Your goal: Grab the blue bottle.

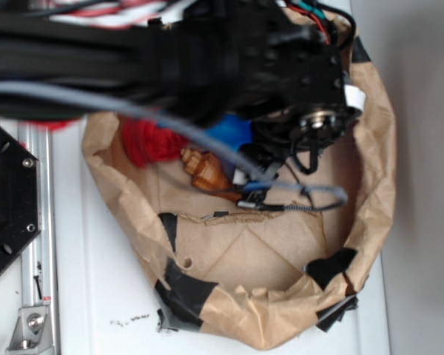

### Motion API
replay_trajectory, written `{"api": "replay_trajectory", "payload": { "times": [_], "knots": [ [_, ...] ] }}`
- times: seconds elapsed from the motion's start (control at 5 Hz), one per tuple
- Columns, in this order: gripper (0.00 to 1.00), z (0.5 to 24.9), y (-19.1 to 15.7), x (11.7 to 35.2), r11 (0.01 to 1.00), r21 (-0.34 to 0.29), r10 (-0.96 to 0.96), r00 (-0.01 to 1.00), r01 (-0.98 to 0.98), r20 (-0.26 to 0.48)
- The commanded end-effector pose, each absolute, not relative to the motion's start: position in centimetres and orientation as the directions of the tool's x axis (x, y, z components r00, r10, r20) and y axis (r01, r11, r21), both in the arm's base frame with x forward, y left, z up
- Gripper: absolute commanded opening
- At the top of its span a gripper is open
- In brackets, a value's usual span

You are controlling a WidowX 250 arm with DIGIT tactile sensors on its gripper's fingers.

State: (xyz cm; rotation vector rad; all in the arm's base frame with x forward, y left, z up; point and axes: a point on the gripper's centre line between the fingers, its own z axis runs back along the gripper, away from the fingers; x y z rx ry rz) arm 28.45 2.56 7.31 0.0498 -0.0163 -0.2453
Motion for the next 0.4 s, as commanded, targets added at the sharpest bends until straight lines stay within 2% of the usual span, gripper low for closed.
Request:
{"api": "replay_trajectory", "payload": {
  "times": [0.0,0.2],
  "knots": [
    [0.0,18.4,-0.3,26.8,0.97,0.192,-0.165,0.983,0.147,0.081],
    [0.0,21.6,-1.0,24.7,0.997,0.073,0.002,0.991,-0.013,0.137]
  ]
}}
